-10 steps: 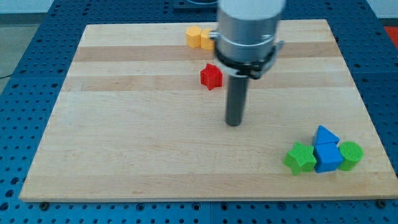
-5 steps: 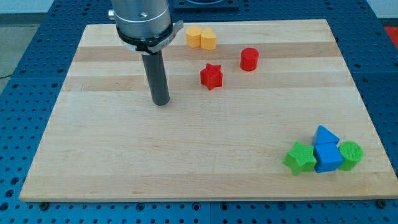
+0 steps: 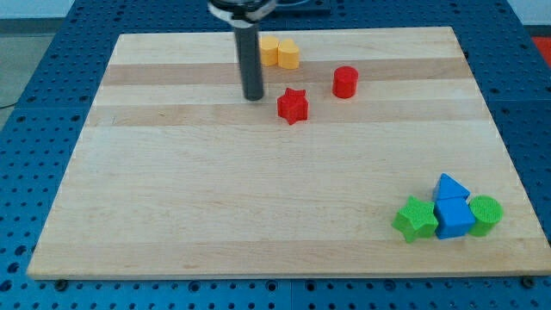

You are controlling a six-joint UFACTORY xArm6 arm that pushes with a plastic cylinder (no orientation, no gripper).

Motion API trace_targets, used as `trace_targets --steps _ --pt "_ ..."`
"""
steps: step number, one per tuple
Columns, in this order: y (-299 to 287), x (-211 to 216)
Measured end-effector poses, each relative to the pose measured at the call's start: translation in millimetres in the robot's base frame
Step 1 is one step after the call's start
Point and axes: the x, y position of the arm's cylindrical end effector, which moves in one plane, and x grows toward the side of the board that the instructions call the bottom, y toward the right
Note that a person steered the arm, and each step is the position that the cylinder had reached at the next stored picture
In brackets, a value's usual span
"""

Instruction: Move the red star to the top left of the green star

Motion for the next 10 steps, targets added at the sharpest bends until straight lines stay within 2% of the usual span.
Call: trace_targets --steps 2,5,7,8,10 --pt "56.5 41.6" --pt "83.9 123.0" --pt "81.6 69.4" --pt "81.7 69.4" --pt "72.1 41.7"
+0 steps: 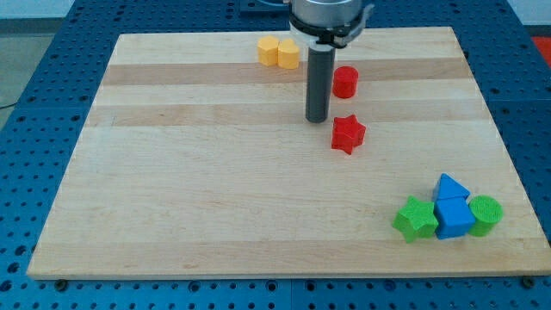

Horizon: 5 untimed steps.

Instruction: Move the red star to the top left of the green star

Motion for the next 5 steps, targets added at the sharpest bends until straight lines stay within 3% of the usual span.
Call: trace_targets --steps 5 --pt "18.5 -4.4"
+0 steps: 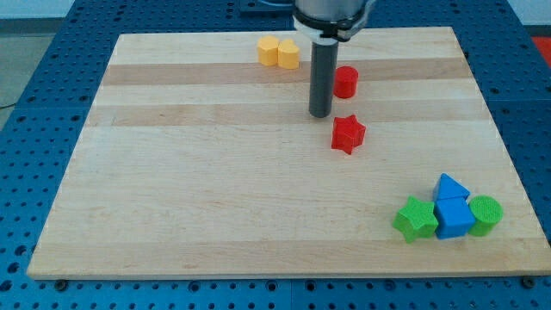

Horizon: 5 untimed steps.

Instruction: Move the red star to the top left of the green star

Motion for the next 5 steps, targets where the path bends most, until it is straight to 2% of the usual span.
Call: trace_targets --steps 1,3,5 --pt "18.8 1.5" --pt "18.1 36.3" --pt "42.3 95.3"
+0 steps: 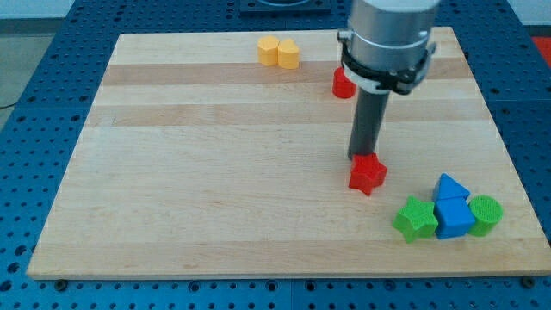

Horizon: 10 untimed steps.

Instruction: Move the red star to the top left of the green star

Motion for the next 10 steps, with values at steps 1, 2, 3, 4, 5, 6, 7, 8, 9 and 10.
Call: trace_targets --steps 1,2,3,4,5,6,7,8,9,10 --pt "-10.9 2.9" --pt "-40.6 1.9" --pt "-48.1 6.4" --pt "-23.2 7.4" --pt "-11.3 12.6" --pt "-11.3 17.6" --pt "-6.3 22.5" --pt "-4.8 23.7" --pt "-4.8 23.7" --pt "-23.3 20.8"
